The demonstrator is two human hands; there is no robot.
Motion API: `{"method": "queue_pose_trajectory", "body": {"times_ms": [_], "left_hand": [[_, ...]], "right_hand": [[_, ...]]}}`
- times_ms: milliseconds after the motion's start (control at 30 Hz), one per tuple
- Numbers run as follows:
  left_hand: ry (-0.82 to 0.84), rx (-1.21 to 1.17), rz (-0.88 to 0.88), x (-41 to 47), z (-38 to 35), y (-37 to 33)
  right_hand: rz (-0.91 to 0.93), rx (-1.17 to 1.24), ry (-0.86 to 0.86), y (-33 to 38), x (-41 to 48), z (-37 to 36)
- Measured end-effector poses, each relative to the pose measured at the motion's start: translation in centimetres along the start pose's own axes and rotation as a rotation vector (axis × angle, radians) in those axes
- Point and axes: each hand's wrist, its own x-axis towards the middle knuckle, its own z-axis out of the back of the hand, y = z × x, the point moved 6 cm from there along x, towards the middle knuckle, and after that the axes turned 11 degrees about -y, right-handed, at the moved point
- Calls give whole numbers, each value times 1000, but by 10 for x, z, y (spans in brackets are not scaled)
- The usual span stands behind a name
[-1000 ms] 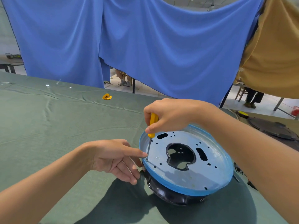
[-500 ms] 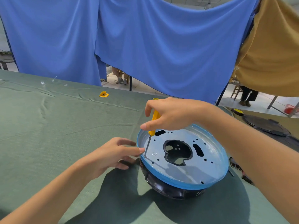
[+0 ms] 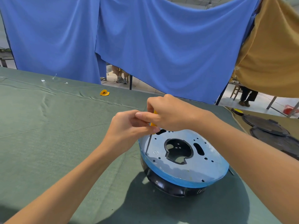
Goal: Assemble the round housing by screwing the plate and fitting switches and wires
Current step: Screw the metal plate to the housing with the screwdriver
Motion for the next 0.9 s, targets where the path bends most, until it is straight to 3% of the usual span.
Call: {"method": "queue_pose_trajectory", "body": {"times_ms": [133,333,467,533,733,900], "left_hand": [[-29,161,-158,-2,1,-2],[97,50,-76,-6,0,-3],[-54,58,-57,-2,6,-4],[-70,94,-78,-2,8,-5],[94,68,-25,-4,3,-7],[-78,112,-56,-2,3,-8]], "right_hand": [[-87,135,151,-2,-8,6],[105,168,-34,11,-4,27],[51,102,-110,9,1,27],[45,75,-91,7,1,26],[72,184,-52,8,-3,30],[21,117,-84,5,-1,28]]}}
